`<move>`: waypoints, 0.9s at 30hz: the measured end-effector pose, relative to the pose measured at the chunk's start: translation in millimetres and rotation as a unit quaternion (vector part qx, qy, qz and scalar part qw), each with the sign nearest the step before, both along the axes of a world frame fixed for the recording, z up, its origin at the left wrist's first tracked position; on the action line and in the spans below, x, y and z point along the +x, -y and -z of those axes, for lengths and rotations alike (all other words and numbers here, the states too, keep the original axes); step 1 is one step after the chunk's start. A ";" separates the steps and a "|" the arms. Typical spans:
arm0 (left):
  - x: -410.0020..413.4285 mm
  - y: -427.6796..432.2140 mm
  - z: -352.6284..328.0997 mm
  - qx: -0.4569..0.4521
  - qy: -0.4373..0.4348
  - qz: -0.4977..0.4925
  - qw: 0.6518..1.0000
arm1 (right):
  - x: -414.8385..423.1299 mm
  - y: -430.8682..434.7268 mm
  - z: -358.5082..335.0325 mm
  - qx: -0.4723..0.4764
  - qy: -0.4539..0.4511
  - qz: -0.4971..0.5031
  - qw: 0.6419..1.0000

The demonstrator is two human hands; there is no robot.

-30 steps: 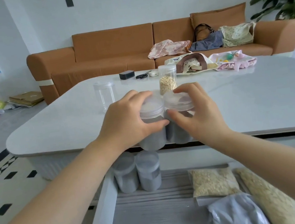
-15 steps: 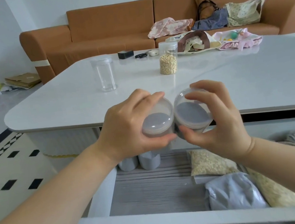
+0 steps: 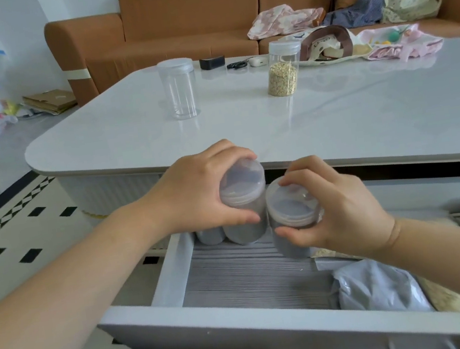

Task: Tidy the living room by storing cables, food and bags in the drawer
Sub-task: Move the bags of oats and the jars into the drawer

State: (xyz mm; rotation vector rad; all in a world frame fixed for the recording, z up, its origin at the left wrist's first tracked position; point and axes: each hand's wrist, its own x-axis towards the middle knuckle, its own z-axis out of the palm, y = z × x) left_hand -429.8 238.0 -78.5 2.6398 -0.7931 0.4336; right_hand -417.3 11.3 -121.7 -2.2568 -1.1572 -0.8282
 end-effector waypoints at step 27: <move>-17.6 12.1 17.1 0.419 -0.166 -0.124 0.884 | -13.6 -36.3 19.5 -0.089 -0.481 0.128 0.863</move>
